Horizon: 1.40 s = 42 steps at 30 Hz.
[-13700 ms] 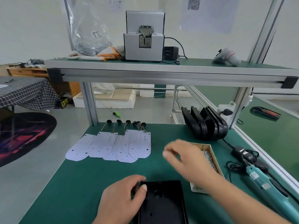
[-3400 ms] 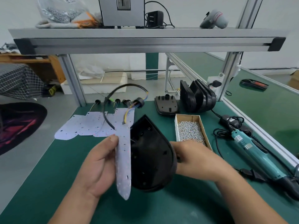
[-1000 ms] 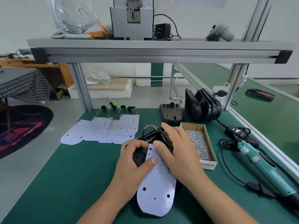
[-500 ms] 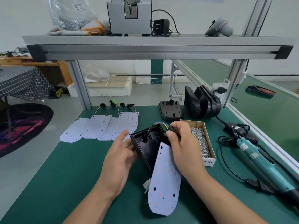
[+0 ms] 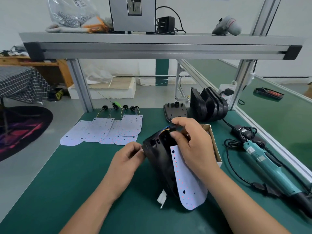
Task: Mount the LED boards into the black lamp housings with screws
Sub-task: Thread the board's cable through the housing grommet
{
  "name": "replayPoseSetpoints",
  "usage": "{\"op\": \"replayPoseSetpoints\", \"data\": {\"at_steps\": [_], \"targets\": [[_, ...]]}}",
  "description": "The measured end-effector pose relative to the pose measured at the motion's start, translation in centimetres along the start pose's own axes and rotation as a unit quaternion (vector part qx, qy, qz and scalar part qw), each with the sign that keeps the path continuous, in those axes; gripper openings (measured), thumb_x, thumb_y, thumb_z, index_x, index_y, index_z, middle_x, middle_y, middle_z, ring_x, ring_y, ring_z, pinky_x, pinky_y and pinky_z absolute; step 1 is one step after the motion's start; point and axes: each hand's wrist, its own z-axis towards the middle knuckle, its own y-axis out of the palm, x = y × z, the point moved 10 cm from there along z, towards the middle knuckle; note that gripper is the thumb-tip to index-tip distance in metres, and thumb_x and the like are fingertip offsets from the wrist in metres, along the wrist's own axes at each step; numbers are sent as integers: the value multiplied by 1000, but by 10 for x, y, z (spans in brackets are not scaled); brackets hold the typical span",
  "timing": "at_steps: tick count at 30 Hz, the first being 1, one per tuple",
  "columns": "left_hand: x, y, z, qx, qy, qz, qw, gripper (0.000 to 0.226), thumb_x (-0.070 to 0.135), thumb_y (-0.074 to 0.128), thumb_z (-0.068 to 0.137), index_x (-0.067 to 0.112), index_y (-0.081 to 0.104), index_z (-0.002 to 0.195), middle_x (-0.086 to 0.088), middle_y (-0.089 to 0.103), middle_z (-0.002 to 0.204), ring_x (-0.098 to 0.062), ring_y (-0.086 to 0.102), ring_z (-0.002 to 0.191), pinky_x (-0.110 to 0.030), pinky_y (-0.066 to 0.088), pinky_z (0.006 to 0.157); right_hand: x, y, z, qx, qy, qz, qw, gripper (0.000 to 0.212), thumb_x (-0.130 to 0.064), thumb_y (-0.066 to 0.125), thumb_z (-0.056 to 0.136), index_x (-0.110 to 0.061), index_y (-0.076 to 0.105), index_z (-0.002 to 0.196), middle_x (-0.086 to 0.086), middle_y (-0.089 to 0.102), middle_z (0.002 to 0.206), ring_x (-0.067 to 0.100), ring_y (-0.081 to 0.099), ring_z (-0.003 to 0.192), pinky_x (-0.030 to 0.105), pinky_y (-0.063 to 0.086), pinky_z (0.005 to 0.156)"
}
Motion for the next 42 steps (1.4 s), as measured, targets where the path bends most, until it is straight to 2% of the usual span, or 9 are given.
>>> {"op": "replayPoseSetpoints", "data": {"at_steps": [4,7,11,15,19,28,33,37,42], "targets": [[0,0,1,-12,10,16,1000,32,47,65,93,24,78,111,0,77,102,-21,64,94,-44,49,93,-2,25,10,-115,-5,-65,991,36,-23,77,94,-39,62,123,-28,62,112,-2,60,101,38,55,90],[-1,-5,3,-4,16,32,999,26,27,61,94,21,78,112,-6,77,103,-20,65,96,-52,51,98,-4,34,10,-157,-18,-64,985,33,-24,75,93,-42,59,116,-23,65,114,5,62,99,42,55,85],[3,-3,4,-11,35,31,999,20,16,62,99,19,75,114,1,78,106,-24,68,102,-47,53,98,-1,43,9,-197,-7,-58,979,26,-28,72,94,-41,58,111,-20,68,103,9,65,94,42,56,79],[8,4,3,-20,48,-1,999,19,18,59,95,25,74,104,8,73,92,-10,63,88,-25,53,83,-7,50,5,-221,-6,-57,974,24,-34,63,93,-40,56,116,-21,71,101,4,67,91,39,57,79],[7,5,2,-14,36,-24,999,17,22,57,94,29,73,94,4,63,79,-13,51,71,-20,45,66,-14,56,3,-249,-7,-49,967,26,-23,62,92,-37,63,113,-16,69,102,9,66,96,42,55,82],[10,6,0,-13,50,-71,996,17,12,62,105,21,76,107,3,76,90,-8,67,76,-16,53,70,-34,55,1,-199,-36,-71,977,14,-39,67,97,-39,64,111,-17,67,99,4,58,93,34,43,89],[8,-2,3,2,31,-67,997,24,29,54,98,16,75,98,-8,60,79,-19,44,66,-22,42,63,-30,46,2,-135,19,-64,989,23,-40,68,90,-33,67,112,-23,67,92,4,49,94,31,42,95],[13,2,1,-35,52,-89,994,61,63,42,105,8,67,98,-27,46,85,-37,33,72,-39,32,63,-40,52,-1,-152,-9,-109,982,12,-34,65,94,-30,68,105,-17,68,95,7,55,90,37,41,100],[8,-3,3,-28,41,-101,994,60,77,74,81,20,72,100,4,51,73,-20,35,59,-33,42,68,-53,50,-4,-143,-65,-163,974,11,-32,60,101,-26,62,110,-13,72,95,9,56,84,36,38,95]]}}
